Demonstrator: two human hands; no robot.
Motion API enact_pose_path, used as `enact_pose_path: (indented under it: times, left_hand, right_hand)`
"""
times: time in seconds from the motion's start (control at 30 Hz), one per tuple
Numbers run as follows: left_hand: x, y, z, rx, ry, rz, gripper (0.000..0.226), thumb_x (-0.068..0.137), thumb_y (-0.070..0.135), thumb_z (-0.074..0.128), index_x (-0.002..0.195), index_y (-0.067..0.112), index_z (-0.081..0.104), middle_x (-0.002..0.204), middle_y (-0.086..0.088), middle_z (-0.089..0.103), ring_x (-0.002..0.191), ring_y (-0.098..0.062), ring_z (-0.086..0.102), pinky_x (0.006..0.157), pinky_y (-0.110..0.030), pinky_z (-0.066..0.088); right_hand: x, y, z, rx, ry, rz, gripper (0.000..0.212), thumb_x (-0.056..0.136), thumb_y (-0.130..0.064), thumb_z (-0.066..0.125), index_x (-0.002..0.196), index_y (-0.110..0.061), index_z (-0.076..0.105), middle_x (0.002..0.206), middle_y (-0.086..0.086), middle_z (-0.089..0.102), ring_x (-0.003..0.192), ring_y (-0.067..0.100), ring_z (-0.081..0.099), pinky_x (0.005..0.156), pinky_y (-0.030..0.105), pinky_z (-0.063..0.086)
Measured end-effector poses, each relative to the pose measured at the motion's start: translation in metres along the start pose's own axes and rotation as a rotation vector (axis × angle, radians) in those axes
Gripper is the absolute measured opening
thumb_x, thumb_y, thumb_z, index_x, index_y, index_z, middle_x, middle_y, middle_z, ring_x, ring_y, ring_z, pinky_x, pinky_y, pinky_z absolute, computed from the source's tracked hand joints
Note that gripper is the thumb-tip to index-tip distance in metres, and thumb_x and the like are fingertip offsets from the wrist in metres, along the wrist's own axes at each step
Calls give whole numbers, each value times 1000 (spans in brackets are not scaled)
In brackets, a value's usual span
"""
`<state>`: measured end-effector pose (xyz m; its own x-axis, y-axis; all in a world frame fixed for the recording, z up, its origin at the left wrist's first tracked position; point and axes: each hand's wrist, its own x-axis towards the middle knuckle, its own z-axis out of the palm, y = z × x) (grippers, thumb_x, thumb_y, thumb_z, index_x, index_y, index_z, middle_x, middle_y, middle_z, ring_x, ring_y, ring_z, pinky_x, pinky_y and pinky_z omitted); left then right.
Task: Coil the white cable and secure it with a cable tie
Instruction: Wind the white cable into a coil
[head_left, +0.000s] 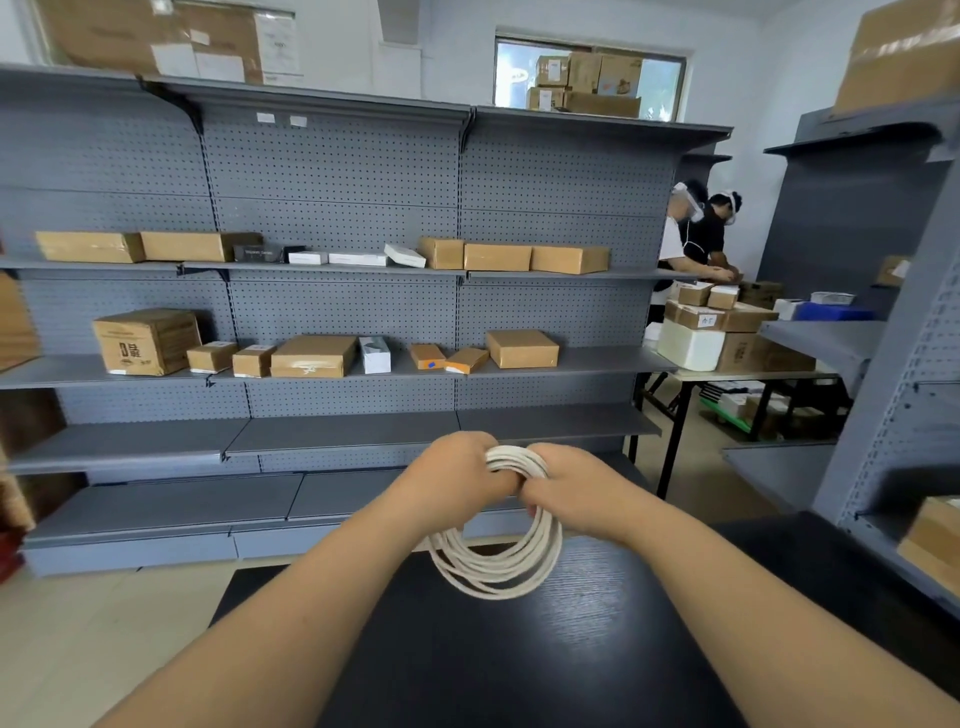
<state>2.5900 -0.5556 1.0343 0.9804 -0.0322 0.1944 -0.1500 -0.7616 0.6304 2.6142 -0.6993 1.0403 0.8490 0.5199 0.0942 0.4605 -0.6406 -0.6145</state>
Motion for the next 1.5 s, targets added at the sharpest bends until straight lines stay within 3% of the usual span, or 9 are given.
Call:
enact_pose_path:
  times: [0.13, 0.33, 0.47, 0.77, 0.9, 1.07, 1.23, 1.37, 1.5]
  left_hand:
    - [-2, -1, 0, -252, 130, -52, 15, 81, 21, 59, 67, 15, 54, 53, 3, 48, 42, -13, 45, 40, -19, 35]
    - [-5, -2, 20, -772, 364, -245, 20, 84, 11, 58, 65, 12, 50, 48, -1, 47, 44, -17, 48, 47, -23, 37]
    - [-4, 5, 20, -1047, 329, -305, 19, 86, 10, 61, 69, 11, 51, 55, -3, 47, 45, -15, 49, 44, -21, 41]
    - [0, -11, 10, -319, 206, -125, 17, 90, 26, 55, 80, 13, 51, 56, 1, 47, 34, -10, 49, 48, -24, 38]
    - [-2, -12, 11, -542, 258, -118, 13, 87, 17, 59, 79, 8, 55, 51, -4, 44, 40, -14, 45, 41, -16, 37]
    - [-7, -12, 27, -861, 329, -186, 15, 84, 14, 65, 72, 12, 57, 51, -2, 44, 45, -15, 45, 52, -26, 39]
    - [-13, -3, 31, -838, 434, -203, 21, 82, 31, 68, 74, 15, 57, 52, 0, 48, 44, -12, 48, 39, -16, 37]
    - [-16, 3, 35, -773, 528, -194, 30, 86, 43, 59, 76, 14, 56, 65, 1, 56, 45, -10, 56, 47, -23, 41]
    - [-18, 3, 41, -756, 655, -201, 34, 89, 42, 54, 68, 15, 51, 56, 0, 49, 35, -4, 49, 40, -15, 36]
  right_hand:
    - [2, 1, 2, 63, 142, -5, 13, 83, -9, 46, 70, -15, 47, 70, 0, 52, 69, 18, 49, 63, 32, 36]
    - [2, 1, 8, 311, 470, 46, 21, 87, -11, 45, 67, -15, 43, 68, 2, 51, 64, 17, 46, 56, 28, 33]
    - [2, 3, 20, 360, 542, 97, 19, 87, -13, 44, 68, -13, 43, 71, 6, 52, 71, 23, 48, 60, 32, 34]
    - [-2, 6, 4, 123, 288, 54, 17, 83, -12, 50, 67, -16, 46, 64, -3, 48, 63, 15, 43, 54, 27, 31]
    - [0, 2, 13, 161, 378, 19, 22, 89, -13, 45, 68, -19, 41, 69, -5, 46, 73, 18, 44, 62, 31, 31]
    - [1, 5, 23, 207, 488, 52, 20, 89, -12, 43, 70, -15, 40, 69, -4, 45, 73, 20, 44, 59, 32, 31]
    - [4, 5, 28, 244, 572, 119, 18, 89, -11, 41, 70, -11, 39, 68, -2, 43, 74, 24, 44, 64, 31, 31]
    - [3, 3, 29, 291, 598, 153, 17, 89, -12, 41, 72, -10, 41, 69, -1, 44, 73, 24, 44, 62, 31, 30]
    - [2, 0, 30, 309, 581, 140, 19, 88, -12, 42, 70, -13, 41, 69, -2, 46, 71, 21, 44, 57, 32, 30]
